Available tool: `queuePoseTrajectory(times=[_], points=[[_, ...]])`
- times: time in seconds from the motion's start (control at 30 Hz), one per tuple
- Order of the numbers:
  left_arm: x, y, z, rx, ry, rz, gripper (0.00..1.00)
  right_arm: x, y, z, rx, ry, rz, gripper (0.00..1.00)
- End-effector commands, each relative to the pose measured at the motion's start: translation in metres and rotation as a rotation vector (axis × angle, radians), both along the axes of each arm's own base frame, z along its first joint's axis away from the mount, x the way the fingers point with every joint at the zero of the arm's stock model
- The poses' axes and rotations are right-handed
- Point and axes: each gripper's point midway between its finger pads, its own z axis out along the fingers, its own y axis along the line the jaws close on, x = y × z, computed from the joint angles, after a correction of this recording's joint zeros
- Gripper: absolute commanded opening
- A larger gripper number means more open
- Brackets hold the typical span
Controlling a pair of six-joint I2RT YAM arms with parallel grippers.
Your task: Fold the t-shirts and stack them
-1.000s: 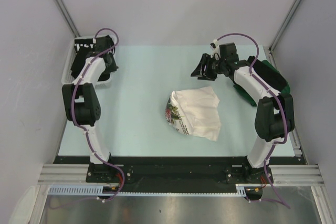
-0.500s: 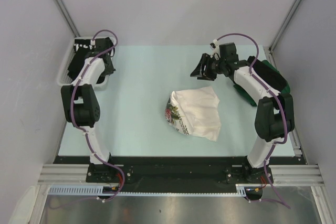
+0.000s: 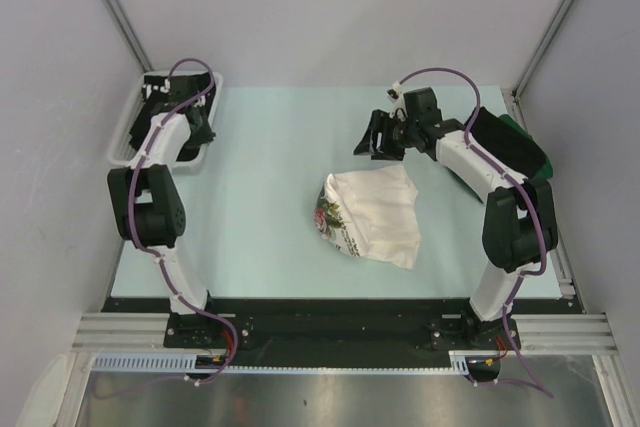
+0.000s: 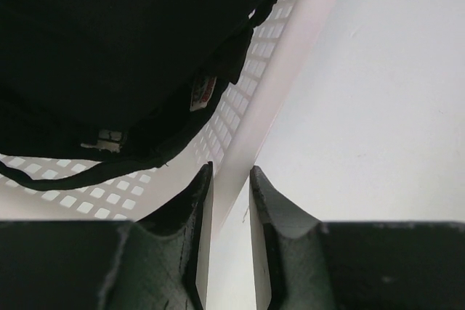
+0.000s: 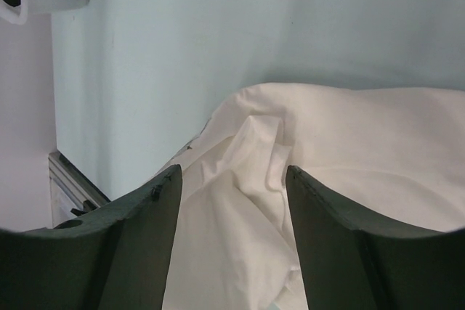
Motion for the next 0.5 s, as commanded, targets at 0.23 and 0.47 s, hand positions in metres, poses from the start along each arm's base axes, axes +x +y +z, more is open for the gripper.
queuePoseTrajectory(times=[0.23, 0.47], points=[[-0.023, -0.052, 0.102, -0.073, -0.248, -0.141, 0.31, -0.004, -0.021, -0.005, -0.146, -0.023, -0.055, 0.64], [-0.035, -0.085, 0.096, -0.081, -0.246, -0.229, 0.33, -0.011, -0.034, -0.021, -0.207, 0.036, -0.071, 0.63]])
